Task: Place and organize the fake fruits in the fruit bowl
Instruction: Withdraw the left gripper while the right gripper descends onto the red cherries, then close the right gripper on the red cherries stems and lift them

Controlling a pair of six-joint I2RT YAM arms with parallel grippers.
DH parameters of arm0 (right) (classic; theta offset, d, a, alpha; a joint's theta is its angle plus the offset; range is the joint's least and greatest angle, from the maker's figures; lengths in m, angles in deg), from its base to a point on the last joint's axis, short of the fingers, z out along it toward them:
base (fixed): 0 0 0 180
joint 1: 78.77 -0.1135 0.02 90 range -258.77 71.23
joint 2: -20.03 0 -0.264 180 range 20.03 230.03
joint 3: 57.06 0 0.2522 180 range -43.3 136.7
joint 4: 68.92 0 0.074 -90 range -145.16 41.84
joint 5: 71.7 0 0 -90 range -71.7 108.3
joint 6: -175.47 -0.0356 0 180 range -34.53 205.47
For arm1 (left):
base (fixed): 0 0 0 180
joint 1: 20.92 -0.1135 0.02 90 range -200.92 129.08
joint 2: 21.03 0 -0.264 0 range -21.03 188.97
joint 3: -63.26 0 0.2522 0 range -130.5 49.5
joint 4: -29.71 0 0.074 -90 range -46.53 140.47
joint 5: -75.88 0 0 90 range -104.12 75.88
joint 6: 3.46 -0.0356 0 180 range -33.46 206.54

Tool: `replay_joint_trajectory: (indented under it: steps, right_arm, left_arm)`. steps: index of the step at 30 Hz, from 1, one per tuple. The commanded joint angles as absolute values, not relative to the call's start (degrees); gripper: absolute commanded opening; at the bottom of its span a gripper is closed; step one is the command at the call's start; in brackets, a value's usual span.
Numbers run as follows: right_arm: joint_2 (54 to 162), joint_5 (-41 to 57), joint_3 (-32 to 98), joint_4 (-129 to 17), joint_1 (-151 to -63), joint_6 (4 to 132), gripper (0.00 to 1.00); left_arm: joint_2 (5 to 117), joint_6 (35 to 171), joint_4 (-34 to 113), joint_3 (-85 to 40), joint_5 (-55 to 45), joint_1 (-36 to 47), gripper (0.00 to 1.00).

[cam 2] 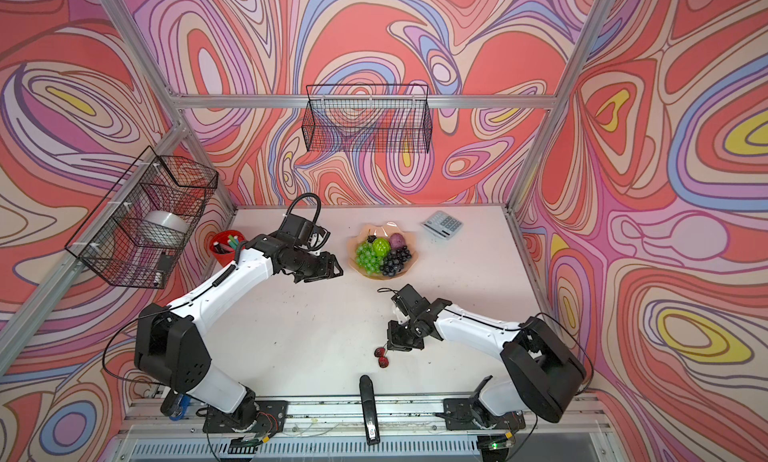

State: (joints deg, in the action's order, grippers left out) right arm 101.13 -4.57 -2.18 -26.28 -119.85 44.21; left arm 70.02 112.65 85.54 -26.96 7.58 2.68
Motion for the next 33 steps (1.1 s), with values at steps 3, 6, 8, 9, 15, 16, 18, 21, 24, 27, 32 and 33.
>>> replay_joint_trajectory:
  steps: [3, 6, 8, 9, 15, 16, 18, 21, 24, 27, 32, 33]
  right_arm:
    - [97.37, -0.47, 1.82, -22.68, -120.14, 47.03, 0.0]
    - [96.0, 0.4, 4.46, -21.01, -120.09, 47.55, 0.0]
    - [95.77, 0.41, 7.09, -19.88, -119.84, 48.01, 0.0]
    - [95.84, 0.69, 8.71, -19.27, -119.68, 48.34, 0.0]
    - [100.05, -0.01, 22.77, -17.73, -114.04, 53.28, 0.0]
    - [101.63, -0.55, 25.47, -18.32, -112.23, 54.44, 0.0]
    - [105.27, -2.05, 30.47, -19.96, -108.66, 56.22, 0.0]
    - [112.11, -3.05, 38.66, -21.86, -104.57, 59.47, 0.0]
    - [119.2, -2.88, 46.29, -22.85, -101.87, 61.59, 0.0]
    - [125.38, -2.42, 51.94, -24.82, -99.97, 62.76, 0.0]
    - [133.21, -2.03, 58.68, -27.02, -97.61, 63.14, 0.0]
    - [134.37, -1.2, 59.56, -27.19, -97.38, 63.53, 0.0]
  left_arm:
    - [67.61, 111.32, 88.07, -26.17, 4.9, 2.79, 0.59]
    - [67.02, 111.37, 88.28, -26.01, 4.56, 2.81, 0.59]
    - [66.54, 111.55, 88.55, -25.91, 4.01, 2.8, 0.59]
    - [66.28, 111.72, 88.54, -25.82, 3.78, 2.73, 0.59]
    - [63.97, 112.03, 88.8, -26.7, 1.54, 2.64, 0.6]
    - [63.66, 111.93, 89.04, -26.95, 1.23, 2.64, 0.59]
    - [63.27, 111.85, 89.62, -27.31, 0.84, 2.57, 0.6]
    - [62.35, 111.69, 90.53, -27.28, 0.29, 2.55, 0.6]
    - [60.96, 112.08, 90.85, -26.32, -0.57, 2.55, 0.6]
    - [59.8, 113.02, 90.48, -25.09, -1.07, 2.55, 0.6]
    - [59.13, 114.25, 89.42, -23.8, -1.21, 2.56, 0.6]
    - [59.26, 114.38, 89.43, -23.8, -1.2, 2.57, 0.6]
